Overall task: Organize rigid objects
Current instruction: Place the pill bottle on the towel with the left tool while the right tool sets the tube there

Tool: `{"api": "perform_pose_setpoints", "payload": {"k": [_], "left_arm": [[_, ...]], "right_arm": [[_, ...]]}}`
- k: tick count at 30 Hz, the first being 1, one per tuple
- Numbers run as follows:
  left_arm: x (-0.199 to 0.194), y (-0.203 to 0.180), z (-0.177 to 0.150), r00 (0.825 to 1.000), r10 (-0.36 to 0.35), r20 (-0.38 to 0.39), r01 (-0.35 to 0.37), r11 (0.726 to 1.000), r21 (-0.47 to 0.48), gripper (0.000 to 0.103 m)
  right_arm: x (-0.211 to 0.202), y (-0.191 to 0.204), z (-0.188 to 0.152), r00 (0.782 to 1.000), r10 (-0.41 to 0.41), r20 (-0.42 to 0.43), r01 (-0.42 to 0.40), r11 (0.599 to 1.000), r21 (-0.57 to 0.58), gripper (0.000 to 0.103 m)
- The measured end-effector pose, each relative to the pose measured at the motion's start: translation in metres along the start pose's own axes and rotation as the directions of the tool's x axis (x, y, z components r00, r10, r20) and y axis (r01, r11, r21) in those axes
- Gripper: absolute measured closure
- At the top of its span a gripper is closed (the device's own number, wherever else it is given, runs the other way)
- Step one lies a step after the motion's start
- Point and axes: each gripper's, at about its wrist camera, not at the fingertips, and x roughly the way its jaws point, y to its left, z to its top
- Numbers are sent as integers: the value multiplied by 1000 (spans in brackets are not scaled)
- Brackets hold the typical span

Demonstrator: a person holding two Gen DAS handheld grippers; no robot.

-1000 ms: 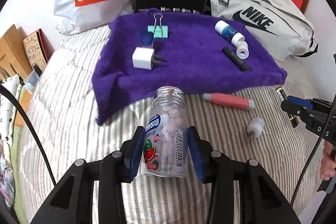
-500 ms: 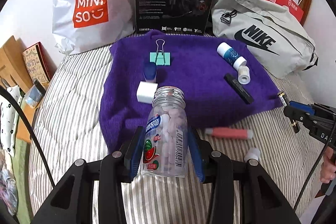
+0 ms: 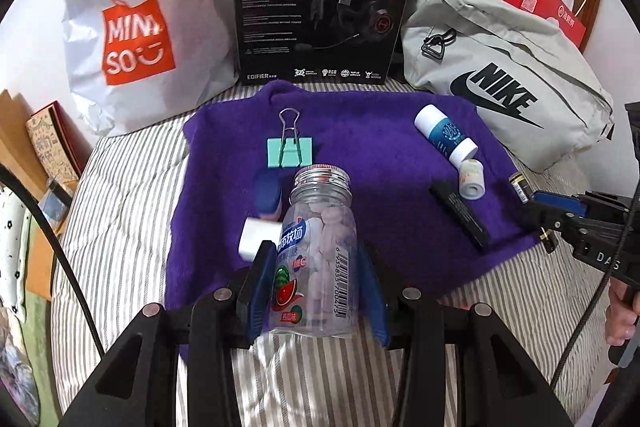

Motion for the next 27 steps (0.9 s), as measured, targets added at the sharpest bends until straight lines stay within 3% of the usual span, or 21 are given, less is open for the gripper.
{"api": "perform_pose_setpoints", "payload": {"k": [11, 27], "left_arm": [[36, -2, 18, 999, -20, -37, 20, 1000, -3, 64], [78, -9, 30, 995, -22, -93, 24, 1000, 19, 64]], "right_arm": [[40, -13, 16, 993, -99, -72, 100, 995, 11, 79], [64, -3, 14, 993, -94, -67, 93, 995, -22, 79]]}}
